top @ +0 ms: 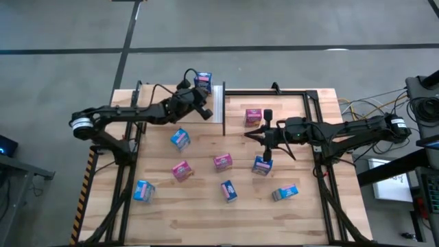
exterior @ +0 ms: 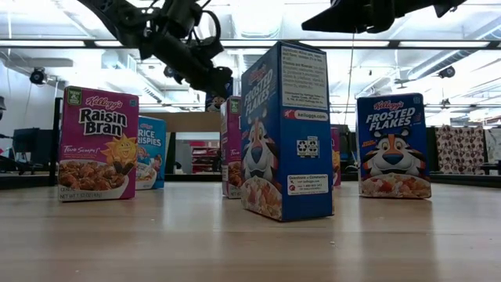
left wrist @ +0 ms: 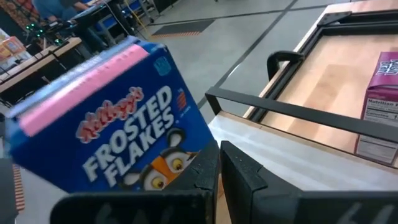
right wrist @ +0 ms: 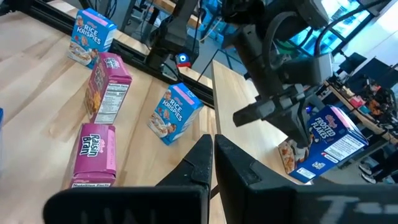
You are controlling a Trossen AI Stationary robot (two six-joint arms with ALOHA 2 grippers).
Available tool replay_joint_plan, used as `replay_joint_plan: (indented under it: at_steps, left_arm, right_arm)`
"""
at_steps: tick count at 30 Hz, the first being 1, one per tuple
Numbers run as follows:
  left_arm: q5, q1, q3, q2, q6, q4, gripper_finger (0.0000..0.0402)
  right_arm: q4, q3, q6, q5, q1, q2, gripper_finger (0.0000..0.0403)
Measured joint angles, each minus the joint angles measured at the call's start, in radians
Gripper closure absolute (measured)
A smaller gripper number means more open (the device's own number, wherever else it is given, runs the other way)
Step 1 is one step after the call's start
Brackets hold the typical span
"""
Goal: Stack cereal on shelf
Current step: Put the top blue cereal box on the shelf
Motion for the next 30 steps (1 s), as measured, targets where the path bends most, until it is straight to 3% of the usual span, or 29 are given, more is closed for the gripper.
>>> replay_joint_plan:
  at_steps: [30]
  left_arm:
    - [-0.029, 0.015, 0.0, 0.034, -0.026, 0.064, 0.0401]
  right_arm:
    - [0.001, 0.0, 0.0, 0.008, 0.0, 0.0, 0.0394]
